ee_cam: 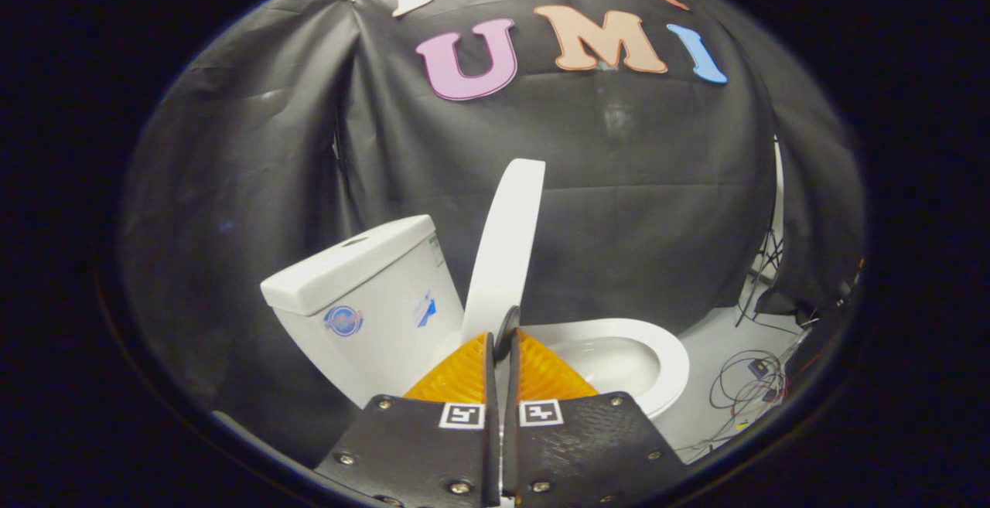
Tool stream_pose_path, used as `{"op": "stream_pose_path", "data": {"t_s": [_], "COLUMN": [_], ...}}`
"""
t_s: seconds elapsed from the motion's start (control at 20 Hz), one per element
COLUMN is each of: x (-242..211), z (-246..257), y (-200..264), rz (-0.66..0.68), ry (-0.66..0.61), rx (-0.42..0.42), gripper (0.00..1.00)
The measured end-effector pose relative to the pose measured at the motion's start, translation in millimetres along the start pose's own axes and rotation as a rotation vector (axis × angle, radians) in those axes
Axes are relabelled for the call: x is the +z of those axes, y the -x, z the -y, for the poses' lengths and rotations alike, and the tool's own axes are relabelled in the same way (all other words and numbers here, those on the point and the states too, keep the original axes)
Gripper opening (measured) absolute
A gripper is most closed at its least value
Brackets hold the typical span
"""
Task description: Open the toilet lid.
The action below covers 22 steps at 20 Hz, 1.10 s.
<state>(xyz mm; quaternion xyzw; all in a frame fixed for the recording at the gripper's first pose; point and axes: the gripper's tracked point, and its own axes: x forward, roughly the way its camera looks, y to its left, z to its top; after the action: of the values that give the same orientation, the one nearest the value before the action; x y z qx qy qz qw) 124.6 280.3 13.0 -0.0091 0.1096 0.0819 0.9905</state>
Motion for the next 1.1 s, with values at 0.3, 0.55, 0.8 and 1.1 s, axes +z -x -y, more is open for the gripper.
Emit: {"op": "stream_pose_path", "data": {"t_s": [0.3, 0.55, 0.8, 1.1], "x": [5, 8, 10, 9], "z": [-20, -29, -47, -70], "y": [-3, -5, -8, -12], "rz": [0.007, 0.023, 0.045, 0.078], "ry": [0.018, -0.007, 0.007, 0.023], "rx": [0.053, 0.083, 0.101, 0.127], "gripper": [0.03, 0.02, 0.02, 0.02]}}
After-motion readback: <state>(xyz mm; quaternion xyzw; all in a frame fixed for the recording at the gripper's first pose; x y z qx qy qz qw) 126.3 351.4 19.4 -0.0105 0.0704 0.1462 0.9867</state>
